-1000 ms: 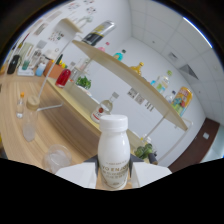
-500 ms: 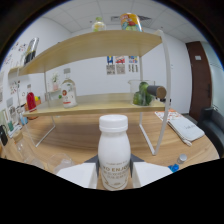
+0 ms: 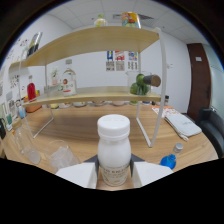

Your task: Make me a cup of Mount Fuji.

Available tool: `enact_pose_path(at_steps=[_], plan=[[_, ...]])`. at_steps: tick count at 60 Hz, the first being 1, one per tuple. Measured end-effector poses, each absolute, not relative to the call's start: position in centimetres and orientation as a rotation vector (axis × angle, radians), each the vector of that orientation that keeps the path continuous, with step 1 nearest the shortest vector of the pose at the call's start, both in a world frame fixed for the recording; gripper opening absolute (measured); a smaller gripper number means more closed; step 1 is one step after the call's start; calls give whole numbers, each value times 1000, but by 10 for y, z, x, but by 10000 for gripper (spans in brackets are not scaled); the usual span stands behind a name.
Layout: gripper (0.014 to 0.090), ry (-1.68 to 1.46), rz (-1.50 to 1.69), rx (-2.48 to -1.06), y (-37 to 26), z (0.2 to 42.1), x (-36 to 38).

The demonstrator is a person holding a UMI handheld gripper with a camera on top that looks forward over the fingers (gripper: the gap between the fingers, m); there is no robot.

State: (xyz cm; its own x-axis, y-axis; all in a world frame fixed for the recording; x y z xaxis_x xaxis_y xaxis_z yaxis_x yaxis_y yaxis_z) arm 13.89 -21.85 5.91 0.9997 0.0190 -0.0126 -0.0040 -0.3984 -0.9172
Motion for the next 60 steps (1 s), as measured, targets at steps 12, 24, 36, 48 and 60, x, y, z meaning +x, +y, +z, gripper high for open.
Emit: enact_pose_path(at_steps=[12, 24, 36, 48, 60], plan=[[605, 17, -22, -2029, -228, 53, 146], [865, 62, -50, -2059, -249, 78, 144], [867, 89, -114, -2084, -290, 127, 121], [864, 60, -135, -2105, -329, 166, 74], [864, 76, -83, -2139, -349, 179, 28]])
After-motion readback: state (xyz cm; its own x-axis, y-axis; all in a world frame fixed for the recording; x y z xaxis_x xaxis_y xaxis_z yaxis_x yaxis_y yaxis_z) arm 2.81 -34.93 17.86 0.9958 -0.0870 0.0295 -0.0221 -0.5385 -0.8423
